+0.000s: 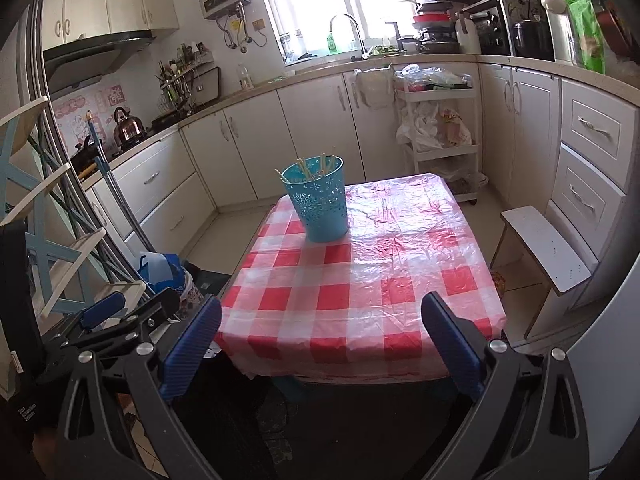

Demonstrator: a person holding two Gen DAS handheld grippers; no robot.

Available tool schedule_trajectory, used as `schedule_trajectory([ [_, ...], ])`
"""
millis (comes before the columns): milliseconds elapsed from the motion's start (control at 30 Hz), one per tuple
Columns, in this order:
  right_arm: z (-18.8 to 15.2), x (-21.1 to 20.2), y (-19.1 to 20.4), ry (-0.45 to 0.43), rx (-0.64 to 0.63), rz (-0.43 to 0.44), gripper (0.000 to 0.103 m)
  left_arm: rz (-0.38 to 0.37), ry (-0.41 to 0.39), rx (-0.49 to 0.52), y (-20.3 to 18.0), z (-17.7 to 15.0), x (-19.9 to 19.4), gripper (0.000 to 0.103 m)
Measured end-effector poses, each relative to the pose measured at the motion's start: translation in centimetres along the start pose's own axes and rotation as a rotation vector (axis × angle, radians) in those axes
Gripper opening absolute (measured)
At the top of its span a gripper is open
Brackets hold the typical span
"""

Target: Organize utensils

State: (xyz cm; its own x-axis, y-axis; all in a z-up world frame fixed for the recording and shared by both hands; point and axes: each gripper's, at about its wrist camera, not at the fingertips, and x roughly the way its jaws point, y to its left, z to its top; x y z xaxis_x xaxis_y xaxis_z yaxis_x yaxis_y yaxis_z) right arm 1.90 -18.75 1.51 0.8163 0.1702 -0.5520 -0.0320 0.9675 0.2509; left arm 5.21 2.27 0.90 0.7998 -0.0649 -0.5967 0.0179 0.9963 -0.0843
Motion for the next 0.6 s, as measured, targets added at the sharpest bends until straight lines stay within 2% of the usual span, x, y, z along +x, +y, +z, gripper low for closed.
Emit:
schedule_trajectory([
  [233,-1.8,-1.8,1.5,-0.017,-0.019,0.007,0.096,0.029,-0.024,0.032,0.4,0.2,-1.9,0.095],
  [600,-1.7,-2.7,1.9,-0.052,-0.042,-0.012,0.096,0.031,-0.051,0.05,-0.3,0.3,-2.5,0.095],
])
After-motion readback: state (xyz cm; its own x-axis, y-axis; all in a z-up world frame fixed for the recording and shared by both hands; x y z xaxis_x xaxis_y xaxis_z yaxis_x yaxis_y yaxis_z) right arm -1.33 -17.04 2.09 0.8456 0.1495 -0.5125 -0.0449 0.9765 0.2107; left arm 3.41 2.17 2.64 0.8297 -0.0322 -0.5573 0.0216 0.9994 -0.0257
